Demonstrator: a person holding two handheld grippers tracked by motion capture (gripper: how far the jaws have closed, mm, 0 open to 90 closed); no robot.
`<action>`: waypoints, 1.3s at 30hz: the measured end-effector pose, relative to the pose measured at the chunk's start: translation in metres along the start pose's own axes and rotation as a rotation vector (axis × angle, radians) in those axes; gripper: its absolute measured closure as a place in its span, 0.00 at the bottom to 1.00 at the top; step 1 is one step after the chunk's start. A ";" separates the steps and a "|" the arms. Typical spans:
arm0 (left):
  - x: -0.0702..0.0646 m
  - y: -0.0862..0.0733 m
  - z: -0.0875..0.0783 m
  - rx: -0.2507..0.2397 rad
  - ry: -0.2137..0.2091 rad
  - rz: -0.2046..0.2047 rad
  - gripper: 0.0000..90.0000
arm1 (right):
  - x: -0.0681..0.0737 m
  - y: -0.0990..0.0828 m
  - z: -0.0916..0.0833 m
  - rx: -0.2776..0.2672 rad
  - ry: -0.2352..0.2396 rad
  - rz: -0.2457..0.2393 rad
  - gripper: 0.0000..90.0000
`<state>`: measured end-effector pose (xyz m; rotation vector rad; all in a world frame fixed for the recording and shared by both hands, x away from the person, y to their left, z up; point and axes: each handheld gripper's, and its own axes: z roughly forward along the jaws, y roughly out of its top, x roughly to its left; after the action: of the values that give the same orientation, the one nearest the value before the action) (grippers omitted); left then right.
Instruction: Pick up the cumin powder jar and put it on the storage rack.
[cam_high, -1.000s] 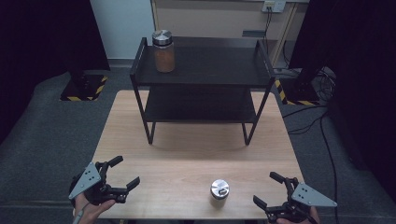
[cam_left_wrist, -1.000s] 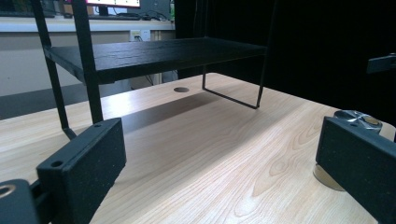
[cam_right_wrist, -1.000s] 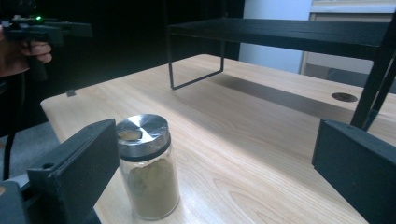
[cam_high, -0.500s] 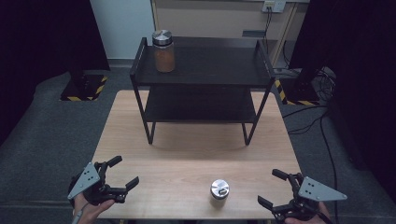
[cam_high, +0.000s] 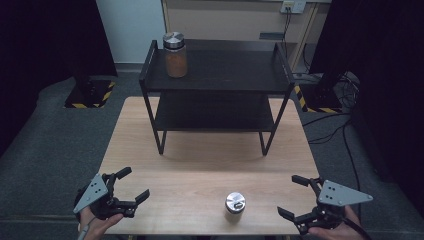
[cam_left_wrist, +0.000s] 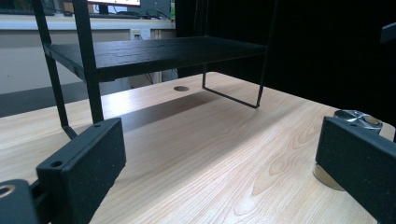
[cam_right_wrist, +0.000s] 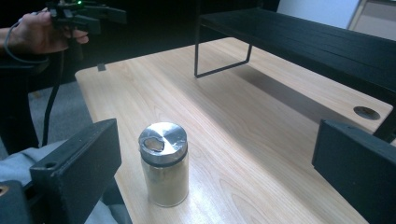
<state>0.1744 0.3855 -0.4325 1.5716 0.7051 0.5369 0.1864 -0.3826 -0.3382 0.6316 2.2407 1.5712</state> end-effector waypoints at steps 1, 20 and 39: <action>0.000 0.000 0.000 0.000 0.000 0.000 0.00 | -0.001 0.002 0.001 0.003 0.004 -0.006 0.02; -0.003 0.001 0.001 0.012 0.005 0.012 0.00 | -0.015 0.022 0.024 0.059 0.105 -0.048 0.03; -0.004 0.001 0.002 0.017 0.007 0.011 0.00 | -0.023 0.011 0.070 0.109 0.200 -0.042 0.04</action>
<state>0.1732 0.3815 -0.4313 1.5909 0.7089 0.5459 0.2430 -0.3356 -0.3509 0.4706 2.4823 1.5611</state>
